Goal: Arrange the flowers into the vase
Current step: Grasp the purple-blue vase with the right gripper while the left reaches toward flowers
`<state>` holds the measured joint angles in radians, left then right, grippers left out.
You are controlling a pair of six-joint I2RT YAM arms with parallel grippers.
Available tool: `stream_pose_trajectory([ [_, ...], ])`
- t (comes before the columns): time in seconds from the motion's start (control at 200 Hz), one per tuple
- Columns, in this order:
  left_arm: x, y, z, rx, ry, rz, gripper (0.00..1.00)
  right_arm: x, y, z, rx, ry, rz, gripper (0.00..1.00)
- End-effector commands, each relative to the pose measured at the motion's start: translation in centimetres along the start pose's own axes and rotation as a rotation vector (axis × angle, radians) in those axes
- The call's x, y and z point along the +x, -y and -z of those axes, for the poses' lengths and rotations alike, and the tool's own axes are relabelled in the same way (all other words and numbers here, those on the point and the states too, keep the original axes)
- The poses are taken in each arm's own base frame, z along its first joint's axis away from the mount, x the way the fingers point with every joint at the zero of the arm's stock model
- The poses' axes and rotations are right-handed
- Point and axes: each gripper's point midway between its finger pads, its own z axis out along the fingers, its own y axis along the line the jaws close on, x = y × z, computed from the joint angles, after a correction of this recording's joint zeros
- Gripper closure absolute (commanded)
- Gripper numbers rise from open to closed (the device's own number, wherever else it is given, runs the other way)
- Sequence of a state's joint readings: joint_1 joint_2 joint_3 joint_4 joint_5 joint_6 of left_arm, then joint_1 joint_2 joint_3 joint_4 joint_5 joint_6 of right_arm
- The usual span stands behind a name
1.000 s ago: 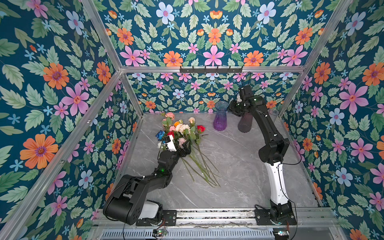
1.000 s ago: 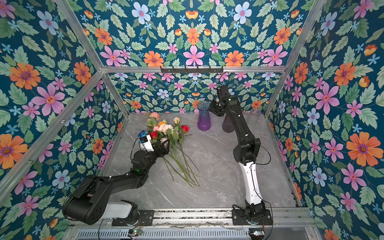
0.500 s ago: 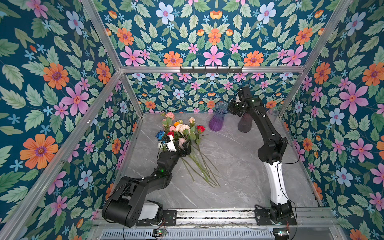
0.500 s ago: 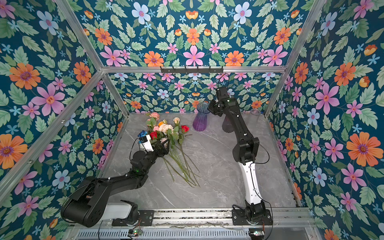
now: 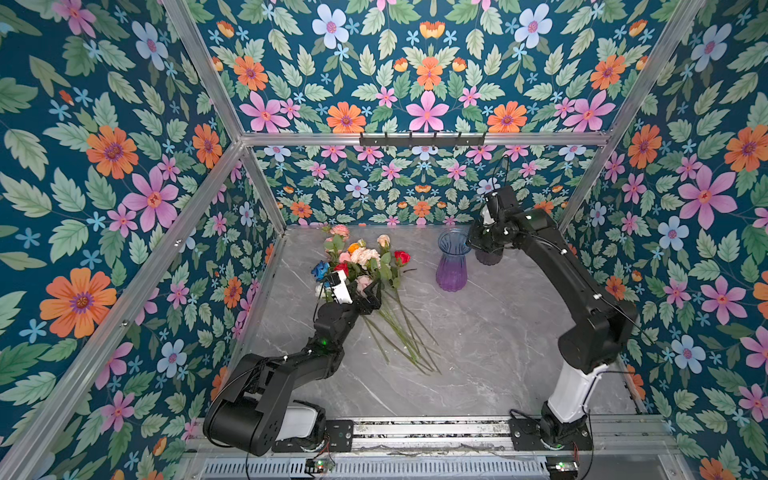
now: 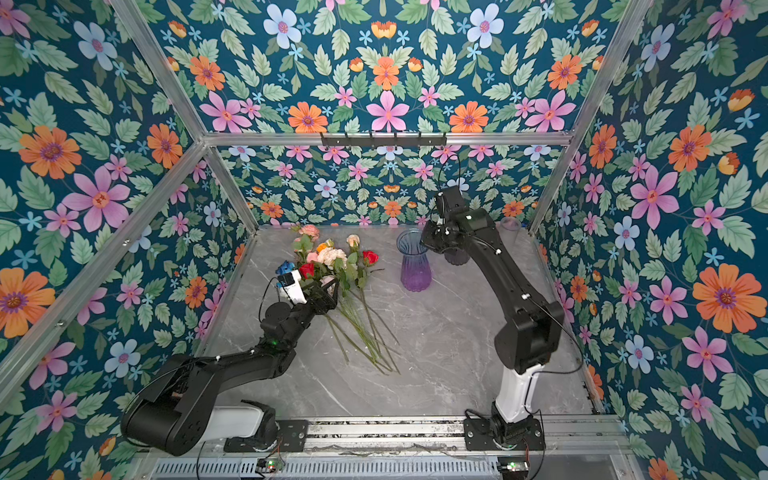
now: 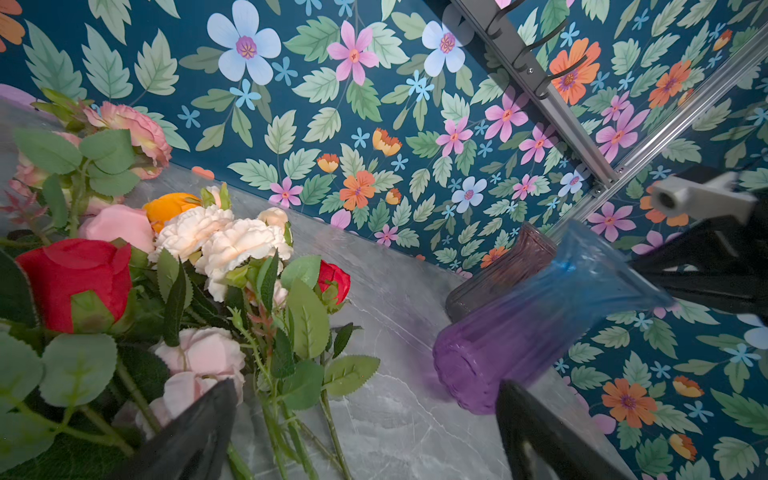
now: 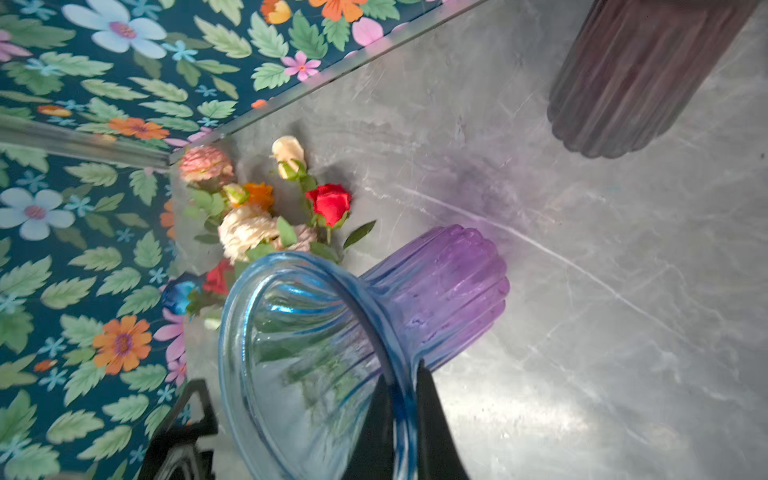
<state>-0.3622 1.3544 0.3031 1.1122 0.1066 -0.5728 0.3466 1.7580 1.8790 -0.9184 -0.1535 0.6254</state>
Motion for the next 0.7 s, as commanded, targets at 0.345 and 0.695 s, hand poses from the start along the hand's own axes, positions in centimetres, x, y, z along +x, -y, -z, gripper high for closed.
stream_pose_trajectory([
  [0.345,-0.1,0.6,-0.1,0.038,0.011,0.012,0.0,7.0,-0.7,3.1,-0.166,-0.09,-0.036,1.0],
  [0.695,-0.1,0.9,-0.1,0.05,0.006,-0.006,0.02,8.6,-1.4,0.4,-0.151,-0.138,-0.015,1.0],
])
